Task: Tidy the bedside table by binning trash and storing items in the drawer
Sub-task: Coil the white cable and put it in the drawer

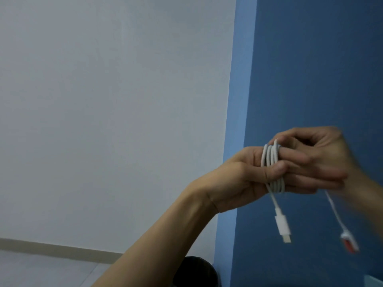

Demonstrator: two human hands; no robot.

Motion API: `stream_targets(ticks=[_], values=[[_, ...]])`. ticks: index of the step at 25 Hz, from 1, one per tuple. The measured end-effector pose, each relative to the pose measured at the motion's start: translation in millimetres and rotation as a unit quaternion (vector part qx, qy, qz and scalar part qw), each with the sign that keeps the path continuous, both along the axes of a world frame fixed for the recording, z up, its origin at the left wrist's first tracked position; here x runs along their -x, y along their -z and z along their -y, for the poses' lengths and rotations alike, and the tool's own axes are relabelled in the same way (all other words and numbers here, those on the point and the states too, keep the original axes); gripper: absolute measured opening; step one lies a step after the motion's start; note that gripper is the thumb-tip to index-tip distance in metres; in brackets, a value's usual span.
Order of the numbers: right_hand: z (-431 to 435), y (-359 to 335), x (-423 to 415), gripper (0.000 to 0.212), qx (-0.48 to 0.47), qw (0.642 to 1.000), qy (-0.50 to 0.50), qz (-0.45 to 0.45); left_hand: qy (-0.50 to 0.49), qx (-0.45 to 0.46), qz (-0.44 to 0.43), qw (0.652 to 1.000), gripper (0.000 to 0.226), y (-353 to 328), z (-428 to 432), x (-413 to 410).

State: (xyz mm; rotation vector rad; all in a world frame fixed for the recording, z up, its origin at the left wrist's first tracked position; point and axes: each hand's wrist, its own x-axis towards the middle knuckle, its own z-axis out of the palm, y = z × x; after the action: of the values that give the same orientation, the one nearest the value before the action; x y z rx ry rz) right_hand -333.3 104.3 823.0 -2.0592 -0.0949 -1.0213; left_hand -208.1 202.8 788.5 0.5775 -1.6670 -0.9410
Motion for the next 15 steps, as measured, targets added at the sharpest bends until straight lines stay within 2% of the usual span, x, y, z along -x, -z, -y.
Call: stream_targets(ticks=[1,2,5,7,8,11,13,15], values=[[1.8,4.3,-2.0,0.027,-0.068,0.996,-0.031,-0.049,-0.004,0.012,-0.011,1.0,0.036,0.1,0.5,-1.5],[3.1,13.5,-9.5,0.016,-0.086,0.993,-0.035,-0.067,-0.016,0.031,-0.013,0.999,0.039,0.1,0.2,-3.9],[3.9,46.3,-18.9,0.029,0.034,0.991,0.106,-0.08,-0.07,0.065,-0.031,0.995,0.047,-3.6,-4.7,-11.1],[-13.2,54.1,-10.9,0.026,0.101,0.983,0.099,-0.115,-0.127,0.068,-0.028,0.989,0.046,-5.2,-4.6,-17.7],[-17.1,54.3,-5.6,0.031,0.14,0.975,0.11,-0.135,-0.16,0.065,-0.009,0.985,0.045,-5.9,-3.9,-21.3],[-20.0,45.1,9.2,0.037,0.311,0.914,0.213,-0.147,-0.231,0.049,0.098,0.967,0.042,-5.4,-2.9,-28.0],[-17.3,35.5,16.8,0.036,0.43,0.848,0.286,-0.115,-0.256,0.039,0.168,0.951,0.038,-3.9,-3.4,-25.9],[-11.9,23.1,20.2,0.033,0.492,0.818,0.288,-0.072,-0.253,0.038,0.206,0.945,0.032,-1.8,-2.1,-23.5]])
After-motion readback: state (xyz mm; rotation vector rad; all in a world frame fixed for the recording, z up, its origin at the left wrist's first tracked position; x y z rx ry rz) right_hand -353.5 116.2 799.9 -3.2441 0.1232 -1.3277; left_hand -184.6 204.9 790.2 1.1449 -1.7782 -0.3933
